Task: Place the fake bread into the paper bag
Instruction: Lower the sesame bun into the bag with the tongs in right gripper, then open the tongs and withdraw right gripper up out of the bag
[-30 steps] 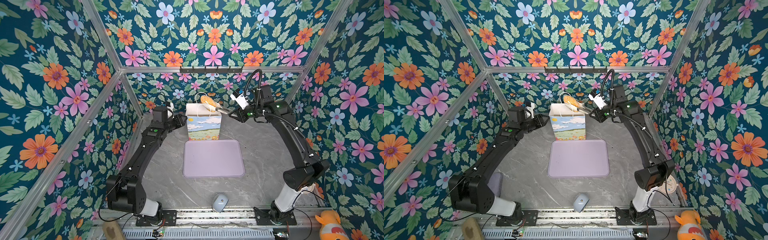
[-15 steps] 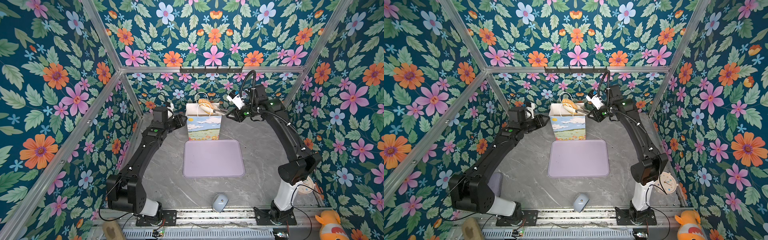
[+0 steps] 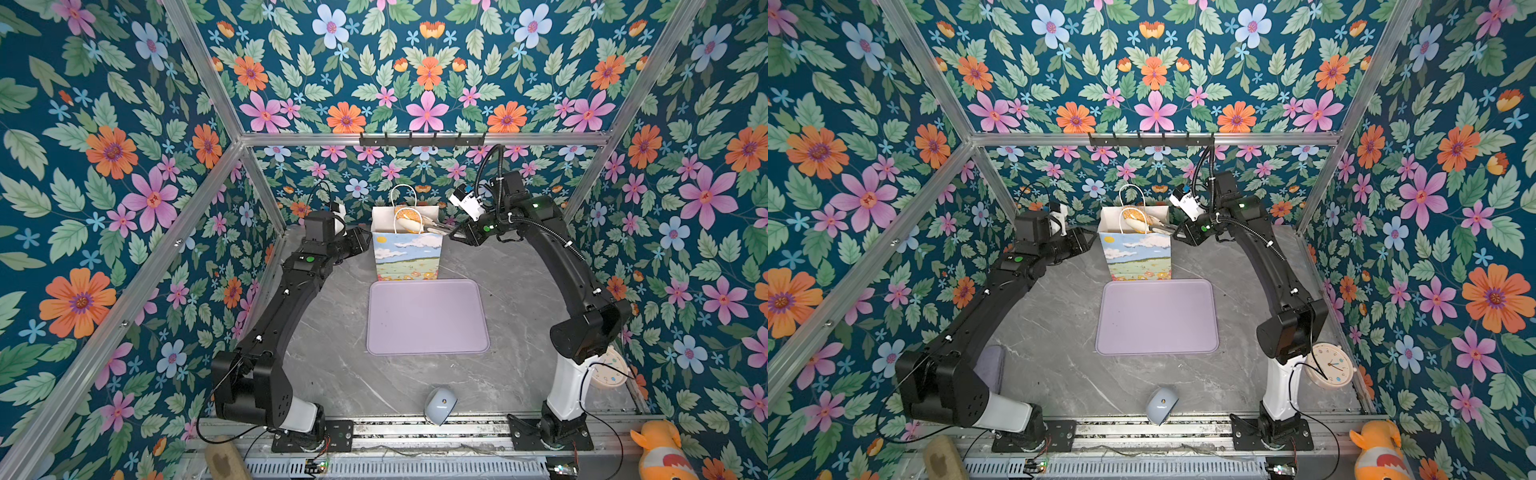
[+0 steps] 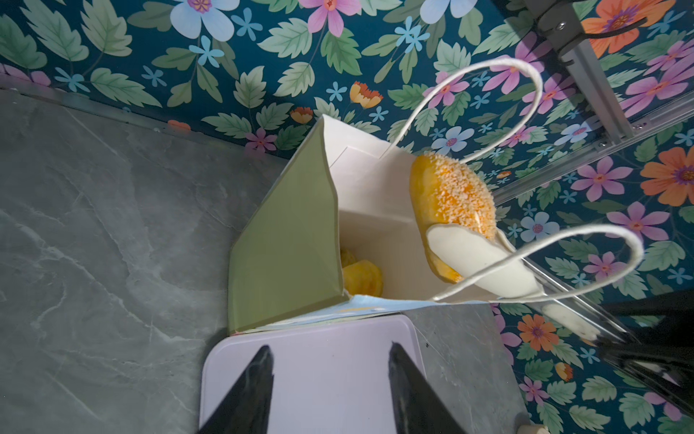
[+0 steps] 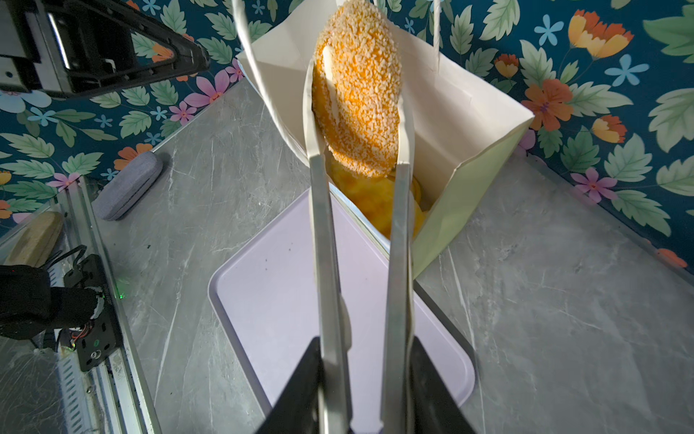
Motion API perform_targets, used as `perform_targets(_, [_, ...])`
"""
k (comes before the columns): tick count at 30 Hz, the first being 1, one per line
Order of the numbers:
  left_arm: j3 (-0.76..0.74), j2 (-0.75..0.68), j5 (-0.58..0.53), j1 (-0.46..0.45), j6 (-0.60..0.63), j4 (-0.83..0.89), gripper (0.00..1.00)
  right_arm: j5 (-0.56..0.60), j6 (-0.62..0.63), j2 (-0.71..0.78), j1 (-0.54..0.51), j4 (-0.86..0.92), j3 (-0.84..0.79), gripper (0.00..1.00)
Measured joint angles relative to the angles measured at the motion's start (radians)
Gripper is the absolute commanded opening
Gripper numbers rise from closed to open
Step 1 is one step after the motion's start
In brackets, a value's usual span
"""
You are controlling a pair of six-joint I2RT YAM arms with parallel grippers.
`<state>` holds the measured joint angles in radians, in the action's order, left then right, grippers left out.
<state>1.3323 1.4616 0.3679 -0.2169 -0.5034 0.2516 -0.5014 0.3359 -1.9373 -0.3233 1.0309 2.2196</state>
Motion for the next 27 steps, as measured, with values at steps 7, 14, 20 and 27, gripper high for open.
perform_targets(7, [0.04,0.021,-0.004,0.001,0.015,0.022,0.51,0.008,0.0,-0.04,-0.003,0.027,0.063,0.44])
perform_targets(14, [0.057,0.034,-0.005,0.001,0.032,0.062,0.51,0.008,0.003,-0.043,-0.01,0.053,0.092,0.45])
perform_targets(20, [0.054,0.034,-0.006,0.001,0.039,0.075,0.51,0.015,-0.005,-0.002,-0.01,0.066,0.092,0.44])
perform_targets(27, [0.051,0.032,-0.013,0.001,0.04,0.084,0.52,0.033,-0.046,0.096,-0.01,0.065,0.07,0.45])
